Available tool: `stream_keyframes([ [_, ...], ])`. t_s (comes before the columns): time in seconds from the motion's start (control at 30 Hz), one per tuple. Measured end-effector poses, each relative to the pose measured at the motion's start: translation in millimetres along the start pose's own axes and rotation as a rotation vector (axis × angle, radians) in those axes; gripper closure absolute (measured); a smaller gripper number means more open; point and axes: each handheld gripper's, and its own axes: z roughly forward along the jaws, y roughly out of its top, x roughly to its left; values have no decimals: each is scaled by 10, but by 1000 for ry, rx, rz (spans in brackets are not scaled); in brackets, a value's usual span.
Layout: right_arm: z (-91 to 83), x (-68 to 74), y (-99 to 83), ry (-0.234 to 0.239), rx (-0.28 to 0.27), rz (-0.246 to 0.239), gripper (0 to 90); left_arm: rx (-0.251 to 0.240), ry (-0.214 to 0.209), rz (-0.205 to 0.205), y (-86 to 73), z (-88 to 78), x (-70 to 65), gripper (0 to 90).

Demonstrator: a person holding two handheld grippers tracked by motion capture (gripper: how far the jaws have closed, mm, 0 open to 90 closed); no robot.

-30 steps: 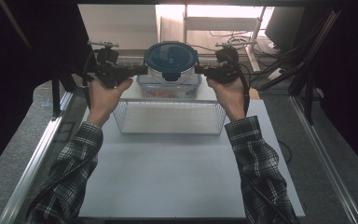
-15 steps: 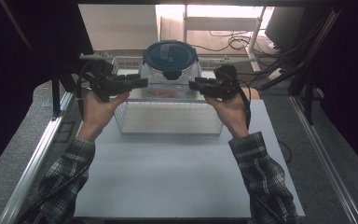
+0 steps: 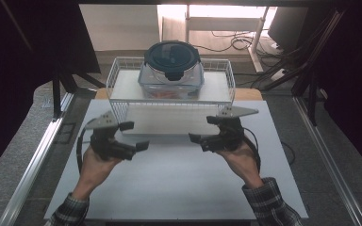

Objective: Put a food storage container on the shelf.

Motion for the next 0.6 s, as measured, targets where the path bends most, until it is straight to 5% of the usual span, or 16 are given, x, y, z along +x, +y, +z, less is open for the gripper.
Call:
stream_keyframes([
  [0.13, -31, 44, -316, -33, 33, -27, 37, 16, 11, -8, -373, 38, -111, 47],
  [0.37, -66, 111, -886, -28, 45, 1, 24, 50, 45, -24, -938, 124, -180, 23],
  [0.47, -38, 160, -1147, -43, 71, -5, 25, 128, 105, 24, -1158, 195, -222, 22],
  [0.6, 30, 189, -1361, -46, 152, -15, 23, 187, 118, 29, -1273, 255, -204, 12],
])
